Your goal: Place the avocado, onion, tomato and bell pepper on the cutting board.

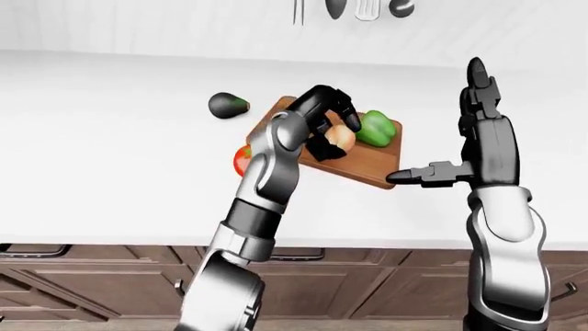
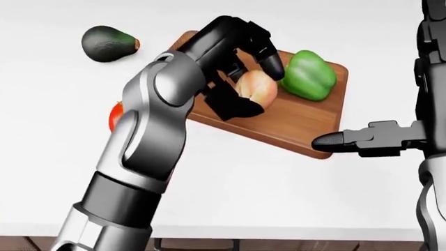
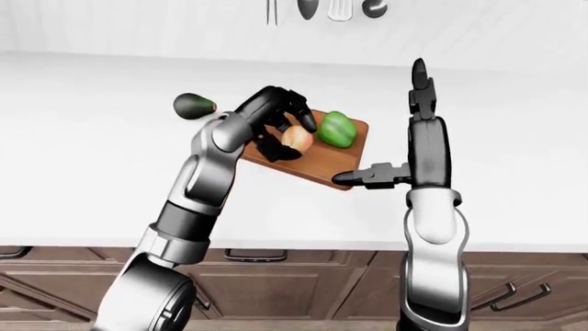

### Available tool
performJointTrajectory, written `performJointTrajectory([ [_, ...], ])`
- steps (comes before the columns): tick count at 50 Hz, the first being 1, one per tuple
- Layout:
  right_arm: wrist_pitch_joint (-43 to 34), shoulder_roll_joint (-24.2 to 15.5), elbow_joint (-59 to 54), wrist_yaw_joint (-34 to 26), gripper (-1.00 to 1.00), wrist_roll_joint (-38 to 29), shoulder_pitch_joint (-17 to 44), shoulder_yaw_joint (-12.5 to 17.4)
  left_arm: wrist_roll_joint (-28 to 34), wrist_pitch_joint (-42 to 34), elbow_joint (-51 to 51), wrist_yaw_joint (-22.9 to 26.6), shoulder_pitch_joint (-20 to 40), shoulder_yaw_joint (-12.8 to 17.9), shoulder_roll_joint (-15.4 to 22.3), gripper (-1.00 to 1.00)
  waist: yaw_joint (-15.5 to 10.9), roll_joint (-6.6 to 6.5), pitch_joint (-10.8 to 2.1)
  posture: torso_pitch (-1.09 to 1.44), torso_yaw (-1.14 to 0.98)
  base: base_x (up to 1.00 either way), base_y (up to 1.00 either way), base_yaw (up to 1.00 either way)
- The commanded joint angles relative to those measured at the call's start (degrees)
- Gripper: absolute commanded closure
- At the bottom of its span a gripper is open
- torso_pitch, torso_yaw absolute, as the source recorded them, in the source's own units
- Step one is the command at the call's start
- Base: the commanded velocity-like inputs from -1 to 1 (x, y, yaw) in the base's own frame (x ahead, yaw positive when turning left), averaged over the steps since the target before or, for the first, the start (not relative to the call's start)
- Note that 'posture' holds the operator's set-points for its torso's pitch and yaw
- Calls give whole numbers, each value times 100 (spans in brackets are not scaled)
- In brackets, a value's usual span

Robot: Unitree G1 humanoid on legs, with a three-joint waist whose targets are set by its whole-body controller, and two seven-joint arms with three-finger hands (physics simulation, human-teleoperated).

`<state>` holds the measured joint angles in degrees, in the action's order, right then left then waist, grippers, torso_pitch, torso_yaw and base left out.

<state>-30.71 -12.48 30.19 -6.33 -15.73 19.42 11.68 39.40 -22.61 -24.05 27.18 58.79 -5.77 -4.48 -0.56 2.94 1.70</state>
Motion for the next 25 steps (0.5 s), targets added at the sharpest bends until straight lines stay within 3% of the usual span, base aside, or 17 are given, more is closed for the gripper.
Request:
performJointTrajectory([
  [1,155,-57,175,49,-100,-26,128,39,-18,175,244,-108,246,31,-6,21,0,28,-162,0,0,0,0,0],
  [18,158,-69,85,69,-100,-29,219,10,36,177,258,-33,232,37,24,-2,4,21,-171,0,0,0,0,0],
  [22,144,-74,112,58,-100,-19,204,32,41,153,302,-40,222,51,43,-25,5,19,-171,0,0,0,0,0],
  [25,159,-60,103,70,-100,-27,192,14,52,149,333,-29,175,30,36,-25,4,18,-168,0,0,0,0,0],
])
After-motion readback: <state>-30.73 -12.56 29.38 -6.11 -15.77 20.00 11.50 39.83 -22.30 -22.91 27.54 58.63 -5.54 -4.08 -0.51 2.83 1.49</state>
